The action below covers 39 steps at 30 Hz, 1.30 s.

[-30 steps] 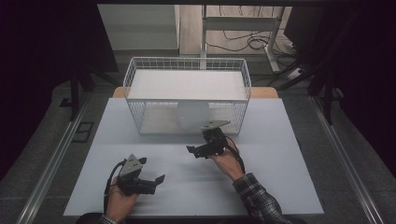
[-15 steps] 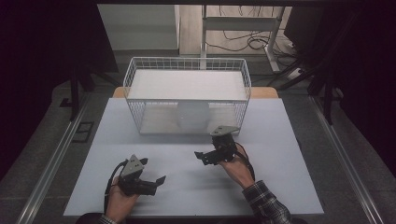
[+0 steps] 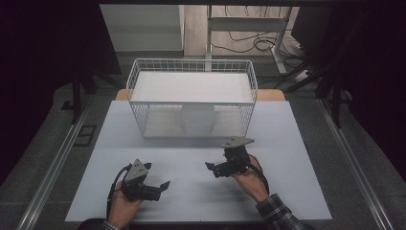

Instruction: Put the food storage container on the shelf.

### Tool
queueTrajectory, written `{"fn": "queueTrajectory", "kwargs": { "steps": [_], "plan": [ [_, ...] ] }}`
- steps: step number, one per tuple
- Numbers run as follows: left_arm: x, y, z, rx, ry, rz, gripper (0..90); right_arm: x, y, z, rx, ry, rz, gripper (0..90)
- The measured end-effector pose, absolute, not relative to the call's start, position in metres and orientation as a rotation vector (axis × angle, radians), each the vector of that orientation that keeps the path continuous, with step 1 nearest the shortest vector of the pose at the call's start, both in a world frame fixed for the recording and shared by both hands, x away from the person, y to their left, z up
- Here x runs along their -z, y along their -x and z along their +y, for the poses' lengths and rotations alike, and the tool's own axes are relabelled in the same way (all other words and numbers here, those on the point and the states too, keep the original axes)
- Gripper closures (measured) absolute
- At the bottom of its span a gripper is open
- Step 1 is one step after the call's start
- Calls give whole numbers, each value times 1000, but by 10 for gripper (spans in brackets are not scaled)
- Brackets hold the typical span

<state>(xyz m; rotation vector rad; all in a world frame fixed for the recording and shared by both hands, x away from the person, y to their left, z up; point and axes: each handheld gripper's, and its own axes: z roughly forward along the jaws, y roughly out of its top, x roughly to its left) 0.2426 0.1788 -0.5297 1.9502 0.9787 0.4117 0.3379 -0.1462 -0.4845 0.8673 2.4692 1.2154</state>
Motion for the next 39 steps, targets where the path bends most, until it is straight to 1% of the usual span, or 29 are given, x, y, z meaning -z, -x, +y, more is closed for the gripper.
{"fn": "queueTrajectory", "kwargs": {
  "steps": [18, 39],
  "plan": [
    [530, -244, 182, -392, -1965, 1000, 20, 486, -317, -163, -1209, -872, 2443, 0],
    [522, -235, 199, -431, -1940, 1024, 20, 484, -289, -208, -1227, -948, 2386, 0]
  ]
}}
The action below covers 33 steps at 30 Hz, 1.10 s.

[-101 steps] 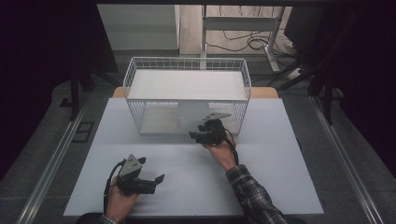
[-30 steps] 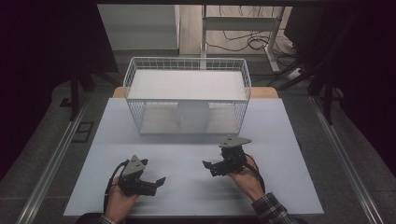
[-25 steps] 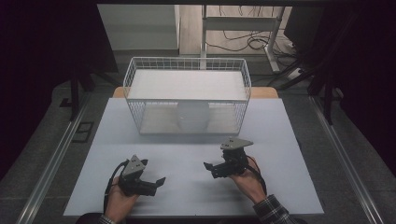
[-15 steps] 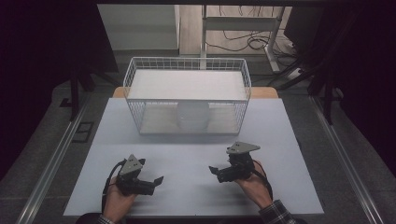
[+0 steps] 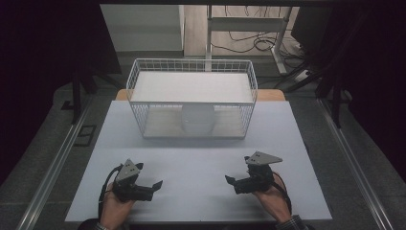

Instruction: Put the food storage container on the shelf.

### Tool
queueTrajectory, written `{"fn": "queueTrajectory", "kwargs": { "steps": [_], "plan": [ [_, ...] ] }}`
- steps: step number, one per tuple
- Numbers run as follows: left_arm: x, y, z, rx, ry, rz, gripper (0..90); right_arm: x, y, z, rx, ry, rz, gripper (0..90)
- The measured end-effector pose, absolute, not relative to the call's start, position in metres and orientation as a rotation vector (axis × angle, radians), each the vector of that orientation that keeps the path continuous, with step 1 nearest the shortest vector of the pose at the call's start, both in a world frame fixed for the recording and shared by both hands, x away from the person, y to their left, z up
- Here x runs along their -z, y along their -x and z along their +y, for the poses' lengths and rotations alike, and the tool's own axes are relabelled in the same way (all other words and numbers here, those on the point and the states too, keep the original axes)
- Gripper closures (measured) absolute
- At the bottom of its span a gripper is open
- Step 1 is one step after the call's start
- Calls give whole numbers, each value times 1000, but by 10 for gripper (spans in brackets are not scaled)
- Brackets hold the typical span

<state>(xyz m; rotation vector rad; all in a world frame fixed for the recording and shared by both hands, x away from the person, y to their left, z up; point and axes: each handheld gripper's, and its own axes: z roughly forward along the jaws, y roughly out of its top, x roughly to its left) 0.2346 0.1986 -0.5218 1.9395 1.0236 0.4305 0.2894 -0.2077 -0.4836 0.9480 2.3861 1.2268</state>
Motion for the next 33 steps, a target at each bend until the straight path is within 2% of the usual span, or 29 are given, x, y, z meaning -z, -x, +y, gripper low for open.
{"fn": "queueTrajectory", "kwargs": {
  "steps": [12, 33],
  "plan": [
    [520, -225, 209, -455, -1928, 1042, 19, 482, -275, -232, -1197, -968, 2349, 0],
    [518, -206, 233, -477, -1802, 1069, 10, 483, -246, -279, -1149, -1120, 2224, 0]
  ]
}}
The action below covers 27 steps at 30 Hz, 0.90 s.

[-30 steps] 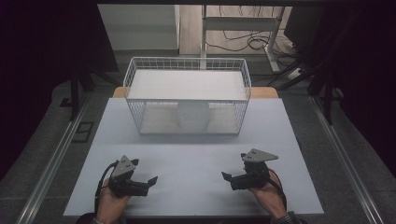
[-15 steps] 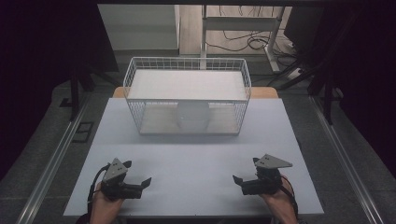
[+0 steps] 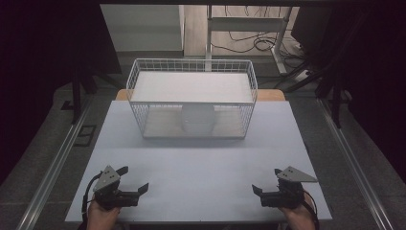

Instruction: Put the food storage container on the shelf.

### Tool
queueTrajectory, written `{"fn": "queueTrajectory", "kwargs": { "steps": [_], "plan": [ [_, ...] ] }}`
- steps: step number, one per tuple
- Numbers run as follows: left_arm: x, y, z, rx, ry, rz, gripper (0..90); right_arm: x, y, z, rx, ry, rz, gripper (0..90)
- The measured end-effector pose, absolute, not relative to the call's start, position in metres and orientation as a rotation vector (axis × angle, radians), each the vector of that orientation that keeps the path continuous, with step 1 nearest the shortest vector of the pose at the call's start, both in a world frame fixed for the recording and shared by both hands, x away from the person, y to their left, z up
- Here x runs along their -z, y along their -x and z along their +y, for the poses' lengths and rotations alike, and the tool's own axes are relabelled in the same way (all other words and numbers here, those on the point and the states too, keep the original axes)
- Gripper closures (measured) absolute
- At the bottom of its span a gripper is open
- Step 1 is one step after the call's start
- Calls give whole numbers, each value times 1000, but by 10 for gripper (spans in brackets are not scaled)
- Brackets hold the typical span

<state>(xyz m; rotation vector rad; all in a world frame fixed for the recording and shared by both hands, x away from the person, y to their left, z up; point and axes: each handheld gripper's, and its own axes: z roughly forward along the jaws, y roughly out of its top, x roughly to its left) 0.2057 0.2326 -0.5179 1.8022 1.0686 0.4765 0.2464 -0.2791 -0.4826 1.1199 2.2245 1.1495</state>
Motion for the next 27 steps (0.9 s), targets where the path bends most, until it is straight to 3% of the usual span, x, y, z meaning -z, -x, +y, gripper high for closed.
{"fn": "queueTrajectory", "kwargs": {
  "steps": [27],
  "plan": [
    [528, -205, 236, -422, -1851, 1140, 8, 499, -234, -297, -1071, -1242, 2243, 4]
  ]
}}
